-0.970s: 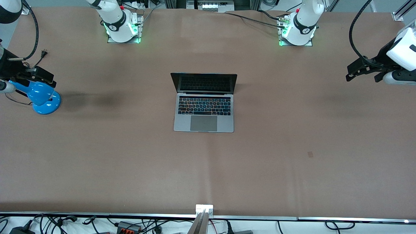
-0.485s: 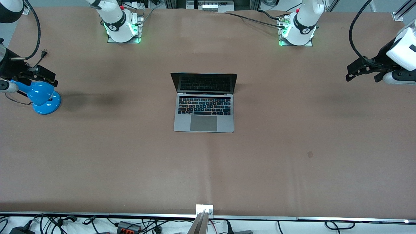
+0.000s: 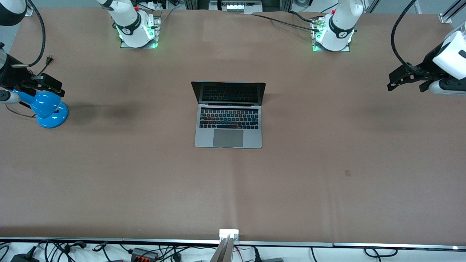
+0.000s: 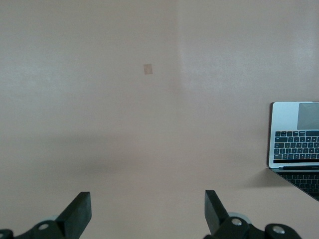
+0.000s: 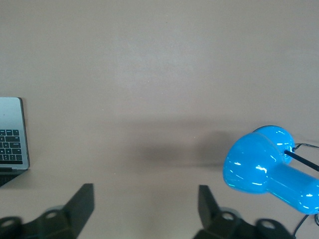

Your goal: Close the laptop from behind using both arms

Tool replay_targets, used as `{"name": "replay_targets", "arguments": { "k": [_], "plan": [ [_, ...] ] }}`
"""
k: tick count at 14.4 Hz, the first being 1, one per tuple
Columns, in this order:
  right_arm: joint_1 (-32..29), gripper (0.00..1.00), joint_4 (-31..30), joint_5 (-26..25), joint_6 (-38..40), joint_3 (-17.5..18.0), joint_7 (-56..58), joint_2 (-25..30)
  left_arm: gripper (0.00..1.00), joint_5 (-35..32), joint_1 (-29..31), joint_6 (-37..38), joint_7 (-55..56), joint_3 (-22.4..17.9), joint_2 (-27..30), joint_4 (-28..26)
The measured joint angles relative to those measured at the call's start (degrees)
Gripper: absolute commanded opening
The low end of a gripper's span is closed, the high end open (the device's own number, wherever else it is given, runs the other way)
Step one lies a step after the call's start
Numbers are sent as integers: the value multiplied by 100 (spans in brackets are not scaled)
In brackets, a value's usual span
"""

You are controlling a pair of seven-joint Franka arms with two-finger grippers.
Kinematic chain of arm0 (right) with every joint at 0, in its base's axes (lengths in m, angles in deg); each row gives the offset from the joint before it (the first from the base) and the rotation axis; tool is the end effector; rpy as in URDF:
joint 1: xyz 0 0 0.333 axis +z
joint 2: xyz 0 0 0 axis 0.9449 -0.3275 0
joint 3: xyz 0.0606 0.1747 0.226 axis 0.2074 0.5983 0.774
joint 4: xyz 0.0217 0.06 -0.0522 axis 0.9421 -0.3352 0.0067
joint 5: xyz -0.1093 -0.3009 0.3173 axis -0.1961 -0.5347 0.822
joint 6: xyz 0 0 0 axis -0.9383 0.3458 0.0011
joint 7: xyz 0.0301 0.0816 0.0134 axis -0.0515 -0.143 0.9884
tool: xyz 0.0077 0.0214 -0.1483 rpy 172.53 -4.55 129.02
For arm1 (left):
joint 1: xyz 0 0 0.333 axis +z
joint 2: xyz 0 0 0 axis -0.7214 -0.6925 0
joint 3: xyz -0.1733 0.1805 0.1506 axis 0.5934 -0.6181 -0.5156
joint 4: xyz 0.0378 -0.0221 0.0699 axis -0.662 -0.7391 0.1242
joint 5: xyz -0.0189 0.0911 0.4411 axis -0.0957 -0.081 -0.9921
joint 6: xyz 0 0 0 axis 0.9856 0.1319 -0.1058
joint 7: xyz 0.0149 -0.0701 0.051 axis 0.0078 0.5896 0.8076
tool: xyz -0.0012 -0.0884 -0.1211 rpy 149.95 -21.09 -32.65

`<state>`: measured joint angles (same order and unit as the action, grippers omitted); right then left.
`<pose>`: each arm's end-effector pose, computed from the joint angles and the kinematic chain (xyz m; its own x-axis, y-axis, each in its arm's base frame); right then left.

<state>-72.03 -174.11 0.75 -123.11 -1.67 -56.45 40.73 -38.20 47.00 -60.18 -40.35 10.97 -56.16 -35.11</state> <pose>0.6084 -0.0366 0.4894 0.9995 -0.0158 -0.0267 -0.0159 -0.9999 -0.0016 0.6014 -0.0246 0.5459 1.0000 -0.0006 -0.0011 -0.0005 -0.9994 0.0338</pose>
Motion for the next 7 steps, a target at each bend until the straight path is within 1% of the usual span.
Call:
{"name": "replay_targets", "arguments": {
  "k": [4, 5, 7],
  "plan": [
    [6, 65, 0, 0, 0, 2, 0, -8, 100, 0, 0, 0, 0, 0, 0, 0],
    [6, 54, 0, 0, 0, 2, 0, -10, 100, 0, 0, 0, 0, 0, 0, 0],
    [7, 47, -1, 0, 0, 2, 0, -12, 100, 0, 0, 0, 0, 0, 0, 0]
  ]
}}
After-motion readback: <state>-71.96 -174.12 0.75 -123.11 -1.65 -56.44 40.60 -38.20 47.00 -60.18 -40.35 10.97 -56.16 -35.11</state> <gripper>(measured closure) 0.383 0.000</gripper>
